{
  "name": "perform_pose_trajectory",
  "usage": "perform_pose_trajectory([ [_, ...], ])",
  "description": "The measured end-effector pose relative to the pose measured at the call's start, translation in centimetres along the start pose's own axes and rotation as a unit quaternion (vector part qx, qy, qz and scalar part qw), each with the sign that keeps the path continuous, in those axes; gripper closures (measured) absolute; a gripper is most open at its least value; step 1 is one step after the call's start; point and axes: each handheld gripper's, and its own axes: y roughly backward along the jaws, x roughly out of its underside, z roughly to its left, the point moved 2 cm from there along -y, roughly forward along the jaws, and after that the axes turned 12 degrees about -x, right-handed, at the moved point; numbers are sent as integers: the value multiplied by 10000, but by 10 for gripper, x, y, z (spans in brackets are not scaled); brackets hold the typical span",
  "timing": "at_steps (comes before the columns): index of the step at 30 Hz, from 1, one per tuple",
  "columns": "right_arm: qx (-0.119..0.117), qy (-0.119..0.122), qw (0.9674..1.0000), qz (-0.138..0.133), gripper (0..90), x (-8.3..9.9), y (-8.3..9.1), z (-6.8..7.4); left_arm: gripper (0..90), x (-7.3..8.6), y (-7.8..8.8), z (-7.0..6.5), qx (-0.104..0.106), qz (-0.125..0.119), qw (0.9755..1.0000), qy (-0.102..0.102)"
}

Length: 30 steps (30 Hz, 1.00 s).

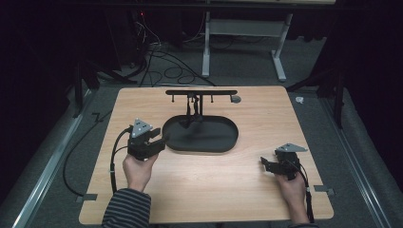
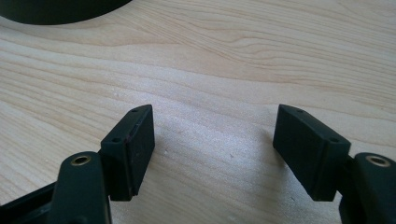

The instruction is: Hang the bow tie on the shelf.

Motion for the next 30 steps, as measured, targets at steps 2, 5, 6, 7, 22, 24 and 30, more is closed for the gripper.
perform_pose_trajectory([
  [2,0,0,10000,0,309,0,0,0,551,3,0,1,6,22,10000,39],
  [5,2,0,10000,0,309,0,0,0,540,8,0,4,20,70,9999,122],
  [6,2,1,10000,-1,309,0,0,0,539,10,0,4,13,77,9999,133],
  [7,2,1,10000,0,308,0,0,0,538,12,0,4,6,88,9999,142],
  [22,1,1,10000,-1,309,0,0,0,537,30,4,12,-39,166,9993,331],
  [24,1,1,10000,-1,309,0,0,0,536,32,3,13,-48,192,9991,366],
  [30,4,0,10000,-1,309,0,0,0,533,40,4,14,-69,240,9988,423],
])
